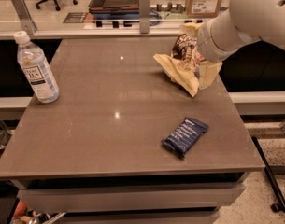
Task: Move brown chip bag near blue plastic bottle
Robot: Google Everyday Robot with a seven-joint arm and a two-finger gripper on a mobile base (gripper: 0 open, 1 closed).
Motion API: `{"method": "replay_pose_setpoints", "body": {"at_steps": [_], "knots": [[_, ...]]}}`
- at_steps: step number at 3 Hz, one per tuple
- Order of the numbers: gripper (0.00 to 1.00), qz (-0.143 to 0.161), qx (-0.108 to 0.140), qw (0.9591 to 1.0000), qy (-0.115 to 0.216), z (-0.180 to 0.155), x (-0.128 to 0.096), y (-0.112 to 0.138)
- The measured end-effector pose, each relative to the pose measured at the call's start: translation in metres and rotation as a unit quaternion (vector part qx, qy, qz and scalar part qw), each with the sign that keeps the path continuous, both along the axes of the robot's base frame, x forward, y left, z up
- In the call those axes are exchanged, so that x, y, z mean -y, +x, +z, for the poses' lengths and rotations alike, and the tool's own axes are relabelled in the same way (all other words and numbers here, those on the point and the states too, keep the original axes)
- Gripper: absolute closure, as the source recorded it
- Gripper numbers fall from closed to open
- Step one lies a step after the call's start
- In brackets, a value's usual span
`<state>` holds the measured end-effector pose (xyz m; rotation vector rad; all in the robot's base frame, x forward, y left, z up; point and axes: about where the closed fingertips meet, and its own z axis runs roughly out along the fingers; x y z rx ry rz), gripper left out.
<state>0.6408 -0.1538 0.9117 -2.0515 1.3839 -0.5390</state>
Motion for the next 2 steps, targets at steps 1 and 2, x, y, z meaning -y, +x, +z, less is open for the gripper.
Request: {"method": "replay_pose_setpoints", "body": {"at_steps": [1, 2], "knots": [[0.0, 0.005, -0.005, 0.9997, -0.025, -0.0157, 0.0003, 0.0085], [0.0, 0.005, -0.005, 0.9997, -0.025, -0.0157, 0.0003, 0.0085]]}}
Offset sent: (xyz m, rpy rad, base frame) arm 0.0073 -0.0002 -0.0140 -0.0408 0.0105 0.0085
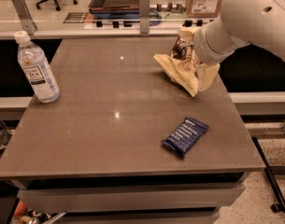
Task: Move brown chip bag near blue plastic bottle
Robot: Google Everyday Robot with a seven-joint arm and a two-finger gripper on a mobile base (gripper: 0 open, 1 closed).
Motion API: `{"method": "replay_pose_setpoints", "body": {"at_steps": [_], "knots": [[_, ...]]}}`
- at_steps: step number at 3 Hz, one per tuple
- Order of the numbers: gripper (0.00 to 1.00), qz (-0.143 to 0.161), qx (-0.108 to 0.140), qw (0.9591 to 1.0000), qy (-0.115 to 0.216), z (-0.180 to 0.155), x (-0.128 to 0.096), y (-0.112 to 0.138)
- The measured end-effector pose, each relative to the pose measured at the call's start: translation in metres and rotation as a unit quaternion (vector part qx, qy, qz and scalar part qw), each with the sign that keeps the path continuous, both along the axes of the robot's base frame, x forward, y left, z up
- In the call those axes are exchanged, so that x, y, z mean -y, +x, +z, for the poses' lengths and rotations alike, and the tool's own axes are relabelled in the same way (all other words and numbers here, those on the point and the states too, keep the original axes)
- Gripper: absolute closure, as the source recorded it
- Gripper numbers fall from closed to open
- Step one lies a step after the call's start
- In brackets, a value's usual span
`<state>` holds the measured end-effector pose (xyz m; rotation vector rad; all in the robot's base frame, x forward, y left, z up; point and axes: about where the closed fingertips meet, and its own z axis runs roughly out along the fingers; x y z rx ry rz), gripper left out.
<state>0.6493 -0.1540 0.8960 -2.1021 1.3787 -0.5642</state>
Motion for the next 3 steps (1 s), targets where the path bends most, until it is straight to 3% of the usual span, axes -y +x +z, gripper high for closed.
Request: {"method": "replay_pose_setpoints", "body": {"at_steps": [2, 3], "knots": [[0.0, 0.035, 0.001, 0.9991, 0.024, -0.016, -0.002, 0.022], [0.0, 0.054, -0.017, 0.9976, 0.039, -0.039, -0.007, 0.034]]}}
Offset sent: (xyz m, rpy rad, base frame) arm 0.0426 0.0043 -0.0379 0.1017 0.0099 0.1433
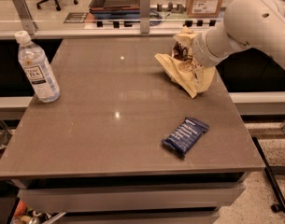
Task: Move brown chip bag near blue plastic bottle
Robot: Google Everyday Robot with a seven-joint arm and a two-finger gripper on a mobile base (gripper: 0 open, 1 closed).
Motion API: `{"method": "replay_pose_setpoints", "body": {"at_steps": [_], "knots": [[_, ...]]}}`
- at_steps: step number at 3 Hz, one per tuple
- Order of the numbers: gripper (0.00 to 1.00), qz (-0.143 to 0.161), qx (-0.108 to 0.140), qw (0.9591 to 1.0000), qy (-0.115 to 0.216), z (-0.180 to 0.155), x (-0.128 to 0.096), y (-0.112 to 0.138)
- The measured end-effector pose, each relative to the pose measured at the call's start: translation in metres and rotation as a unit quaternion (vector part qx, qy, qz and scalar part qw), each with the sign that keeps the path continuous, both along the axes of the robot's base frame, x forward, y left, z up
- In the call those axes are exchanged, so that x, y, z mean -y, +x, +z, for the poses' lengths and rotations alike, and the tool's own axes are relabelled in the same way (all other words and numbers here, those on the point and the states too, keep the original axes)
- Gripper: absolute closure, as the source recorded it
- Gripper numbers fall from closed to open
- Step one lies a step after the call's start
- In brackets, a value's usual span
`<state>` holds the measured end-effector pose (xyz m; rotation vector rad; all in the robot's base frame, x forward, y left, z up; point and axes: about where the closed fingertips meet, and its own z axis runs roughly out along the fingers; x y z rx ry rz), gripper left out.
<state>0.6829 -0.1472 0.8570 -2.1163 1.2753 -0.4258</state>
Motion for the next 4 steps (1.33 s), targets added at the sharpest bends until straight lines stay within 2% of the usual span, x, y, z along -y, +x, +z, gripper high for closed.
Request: {"method": "replay_pose_setpoints", "body": {"at_steps": [1, 2, 4], "knots": [[0.0, 0.001, -0.001, 1.0, 0.001, 0.0065, -0.0002, 0.0005], [0.18, 0.001, -0.001, 1.0, 0.001, 0.0075, -0.0002, 0.0005], [0.65, 0.002, -0.002, 1.0, 0.001, 0.0063, -0.0017, 0.0005]]}}
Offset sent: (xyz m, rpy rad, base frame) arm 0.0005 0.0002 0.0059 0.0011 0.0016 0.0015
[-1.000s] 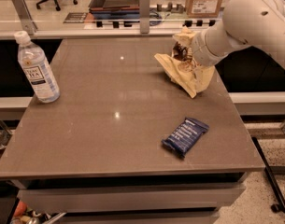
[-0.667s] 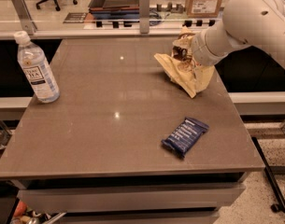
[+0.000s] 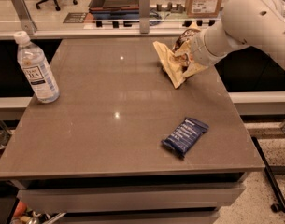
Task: Move brown chip bag near blue plastic bottle
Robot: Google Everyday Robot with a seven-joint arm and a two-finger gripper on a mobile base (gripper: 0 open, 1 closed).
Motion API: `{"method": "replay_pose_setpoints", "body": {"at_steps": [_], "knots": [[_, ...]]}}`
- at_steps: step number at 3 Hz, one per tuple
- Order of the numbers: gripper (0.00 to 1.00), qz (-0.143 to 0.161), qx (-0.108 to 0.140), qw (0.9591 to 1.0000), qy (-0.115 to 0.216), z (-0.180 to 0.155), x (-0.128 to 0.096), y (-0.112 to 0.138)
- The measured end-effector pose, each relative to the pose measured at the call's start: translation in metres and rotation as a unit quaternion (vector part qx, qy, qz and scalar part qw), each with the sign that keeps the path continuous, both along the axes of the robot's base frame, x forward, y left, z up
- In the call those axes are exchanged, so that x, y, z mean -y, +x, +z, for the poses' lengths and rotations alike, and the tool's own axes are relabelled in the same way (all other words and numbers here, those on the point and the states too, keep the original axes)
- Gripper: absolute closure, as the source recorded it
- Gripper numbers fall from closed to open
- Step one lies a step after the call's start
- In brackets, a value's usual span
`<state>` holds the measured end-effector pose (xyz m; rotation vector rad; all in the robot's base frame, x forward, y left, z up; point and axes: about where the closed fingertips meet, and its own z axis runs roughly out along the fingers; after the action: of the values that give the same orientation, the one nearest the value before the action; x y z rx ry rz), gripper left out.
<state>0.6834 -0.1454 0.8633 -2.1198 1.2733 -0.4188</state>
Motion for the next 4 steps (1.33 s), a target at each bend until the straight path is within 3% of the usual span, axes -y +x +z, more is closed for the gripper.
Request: {"method": "replay_pose_setpoints", "body": {"at_steps": [1, 2, 3, 4], "knots": [[0.88, 0.001, -0.001, 1.0, 0.0, -0.0016, -0.0017, 0.0001], [1.0, 0.002, -0.002, 1.0, 0.0, -0.0029, -0.003, 0.0002], [1.0, 0.003, -0.002, 1.0, 0.0, -0.003, -0.003, 0.0002], [1.0, 0.004, 0.002, 0.9997, 0.022, -0.0031, -0.0054, 0.0031]]}}
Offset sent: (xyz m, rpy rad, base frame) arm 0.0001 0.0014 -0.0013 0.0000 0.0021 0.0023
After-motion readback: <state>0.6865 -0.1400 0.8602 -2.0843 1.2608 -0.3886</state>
